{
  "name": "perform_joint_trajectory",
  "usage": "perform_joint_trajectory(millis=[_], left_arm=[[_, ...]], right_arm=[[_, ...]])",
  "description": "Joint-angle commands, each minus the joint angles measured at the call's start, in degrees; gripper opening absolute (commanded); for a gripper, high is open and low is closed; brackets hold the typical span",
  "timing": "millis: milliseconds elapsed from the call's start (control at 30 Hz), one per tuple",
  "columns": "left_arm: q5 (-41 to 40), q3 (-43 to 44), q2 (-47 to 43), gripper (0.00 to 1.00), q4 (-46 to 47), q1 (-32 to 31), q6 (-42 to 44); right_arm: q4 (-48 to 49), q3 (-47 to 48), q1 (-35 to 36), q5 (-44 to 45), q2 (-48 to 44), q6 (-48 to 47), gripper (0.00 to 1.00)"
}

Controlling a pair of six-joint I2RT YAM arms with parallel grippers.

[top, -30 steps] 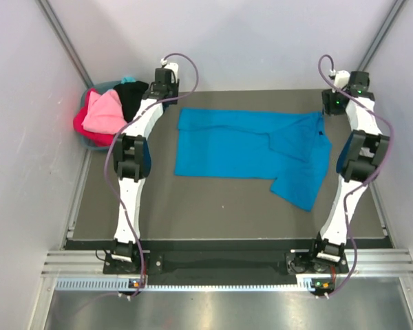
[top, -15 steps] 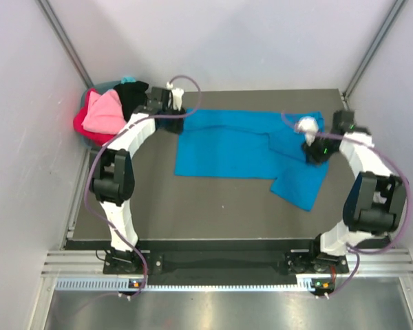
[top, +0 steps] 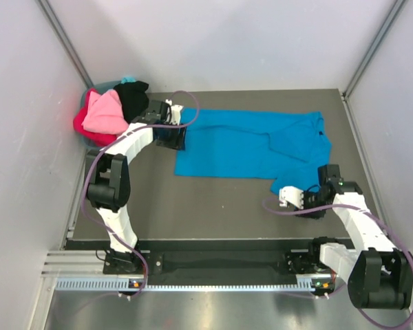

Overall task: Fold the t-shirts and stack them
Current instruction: Fold the tshirt

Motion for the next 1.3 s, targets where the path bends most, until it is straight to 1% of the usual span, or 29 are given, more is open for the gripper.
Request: perform_joint_trajectory(millis=[0,200,533,667,700,733,800,833,933,967,1033,1067,1167,1267], left_arm=[[-0.51,1.46,-2.89,0.64,1.36,0.10,-0.38],[-1.13,0.41,-3.42,0.64,1.54,0.10,-0.29],[-1.31,-0.39,-3.15,0.63,2.15,0.18,0.15],[-1.22,-0.30,-2.80,0.63,2.16,0.18,0.50],[-1.22,-0.21,-2.63,0.63,1.81,0.18,0.33],[-1.13,0.05,-2.45,0.63,1.54,0.27,0.41],[-0.96,-0.03,-2.36,0.62,0.67,0.27,0.15],[-0.52,-0.47,-2.71,0.62,0.57,0.53,-0.11],[1.32,-2.84,-4.55,0.61,-1.09,1.50,-1.08],[1.85,-4.41,-5.08,0.62,-1.79,1.94,-4.30],[3.61,-6.44,-7.01,0.61,-3.20,3.77,-7.65],[5.36,-9.15,-7.72,0.61,-3.55,4.57,-11.50],[10.01,-13.81,-9.48,0.57,-5.65,7.74,-17.58],[12.57,-17.68,-9.74,0.57,-4.45,9.50,-20.84]], right_arm=[[-0.63,-2.55,0.64,2.98,-1.31,-6.38,0.45],[2.89,-3.26,0.64,3.69,1.59,-3.14,0.45],[7.10,-1.50,-0.06,5.27,5.01,-1.73,0.44],[8.51,-1.32,-0.94,6.32,7.82,-1.37,0.42],[8.69,-1.32,-1.29,6.59,8.44,-1.37,0.40],[8.78,-1.32,-1.47,7.03,9.05,-1.37,0.33],[8.69,-0.80,-1.82,7.38,10.72,-1.02,0.24],[8.95,-0.54,-1.99,7.56,11.08,-0.76,0.15],[8.52,1.39,-2.35,7.30,11.52,0.73,0.03],[8.08,2.18,-2.52,7.12,11.26,1.52,0.01],[6.07,5.08,-3.05,6.25,10.64,2.23,0.00],[5.27,6.05,-3.14,6.07,9.95,2.93,0.00],[2.90,9.74,-3.23,5.27,8.71,4.33,0.00],[1.75,12.21,-3.23,4.57,8.01,5.56,0.00]])
